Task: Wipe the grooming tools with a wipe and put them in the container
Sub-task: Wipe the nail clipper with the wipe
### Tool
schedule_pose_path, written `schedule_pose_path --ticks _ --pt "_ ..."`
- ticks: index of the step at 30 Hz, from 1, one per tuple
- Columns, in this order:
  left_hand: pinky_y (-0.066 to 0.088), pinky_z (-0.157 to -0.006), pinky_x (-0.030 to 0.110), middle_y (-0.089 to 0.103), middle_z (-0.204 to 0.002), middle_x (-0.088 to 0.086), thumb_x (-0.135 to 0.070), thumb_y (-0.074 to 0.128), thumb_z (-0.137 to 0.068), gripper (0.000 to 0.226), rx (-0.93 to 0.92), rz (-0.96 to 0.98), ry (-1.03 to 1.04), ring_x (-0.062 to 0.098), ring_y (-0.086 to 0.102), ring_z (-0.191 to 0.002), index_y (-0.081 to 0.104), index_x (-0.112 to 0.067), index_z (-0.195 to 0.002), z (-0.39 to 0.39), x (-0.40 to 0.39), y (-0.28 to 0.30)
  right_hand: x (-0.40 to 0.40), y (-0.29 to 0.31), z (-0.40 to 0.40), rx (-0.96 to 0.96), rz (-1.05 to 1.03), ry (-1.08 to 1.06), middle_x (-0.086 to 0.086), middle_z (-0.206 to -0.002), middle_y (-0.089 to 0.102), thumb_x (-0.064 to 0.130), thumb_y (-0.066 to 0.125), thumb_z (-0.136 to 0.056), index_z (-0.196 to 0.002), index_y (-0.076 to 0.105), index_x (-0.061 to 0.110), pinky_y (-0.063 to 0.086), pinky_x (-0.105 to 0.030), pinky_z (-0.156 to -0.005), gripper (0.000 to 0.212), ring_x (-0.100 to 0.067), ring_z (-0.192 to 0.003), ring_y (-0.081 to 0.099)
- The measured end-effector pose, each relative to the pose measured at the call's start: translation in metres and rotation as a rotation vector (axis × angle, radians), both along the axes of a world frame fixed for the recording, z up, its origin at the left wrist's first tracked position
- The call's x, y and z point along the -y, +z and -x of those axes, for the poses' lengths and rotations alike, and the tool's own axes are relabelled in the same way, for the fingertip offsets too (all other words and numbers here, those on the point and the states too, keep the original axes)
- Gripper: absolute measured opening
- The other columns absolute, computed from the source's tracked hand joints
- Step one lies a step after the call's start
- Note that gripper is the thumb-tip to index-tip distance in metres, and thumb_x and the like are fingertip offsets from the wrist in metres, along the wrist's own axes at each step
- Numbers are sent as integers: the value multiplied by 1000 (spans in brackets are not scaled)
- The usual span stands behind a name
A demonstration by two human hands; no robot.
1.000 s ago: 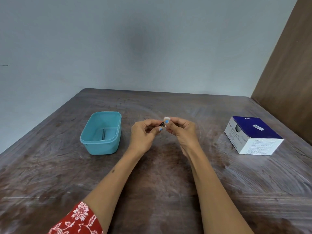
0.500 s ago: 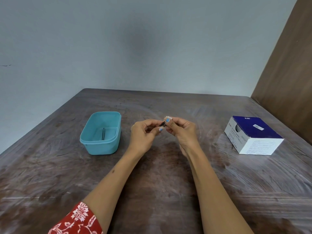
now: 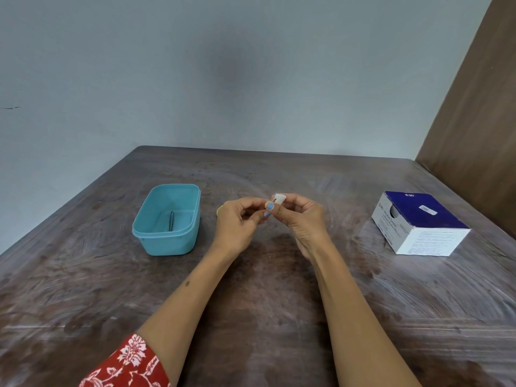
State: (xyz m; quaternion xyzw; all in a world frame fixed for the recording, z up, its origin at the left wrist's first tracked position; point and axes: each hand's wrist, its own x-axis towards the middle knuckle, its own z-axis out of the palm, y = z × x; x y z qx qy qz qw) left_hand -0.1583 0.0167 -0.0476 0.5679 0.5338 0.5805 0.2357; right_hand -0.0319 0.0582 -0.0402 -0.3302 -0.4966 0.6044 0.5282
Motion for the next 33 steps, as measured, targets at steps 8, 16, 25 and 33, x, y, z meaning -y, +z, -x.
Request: schedule_pose_path --ticks 8,16,25,33 --pt "56 -68 19 70 -83 5 -2 68 -80 18 32 -15 36 12 69 -76 67 -8 -97 -4 1 1 1 2 1 -42 38 -65 3 -67 70 5 73 -74 -68 70 13 54 -21 -70 10 -9 -68 62" --pt "54 -72 14 72 -90 0 -11 72 -78 21 -219 -136 90 3 67 -78 71 -11 -99 -7 4 0 0 1 4 -93 77 -152 4 -58 66 8 75 -75 -63 66 9 51 -17 -62 15 -5 -57 57" --pt "51 -75 9 72 -93 1 -11 70 -80 26 -362 -165 154 2 66 -79 70 -8 -105 -5 3 -2 0 2 7 -99 93 -174 2 -55 63 9 74 -75 -63 66 8 51 -17 -61 15 -5 -54 55" --pt "58 -66 23 70 -80 15 -1 64 -83 19 254 93 57 16 70 -70 67 5 -101 -11 1 3 -1 2 5 -75 93 -172 4 -79 65 10 61 -89 -95 69 11 51 -23 -70 11 0 -65 57"
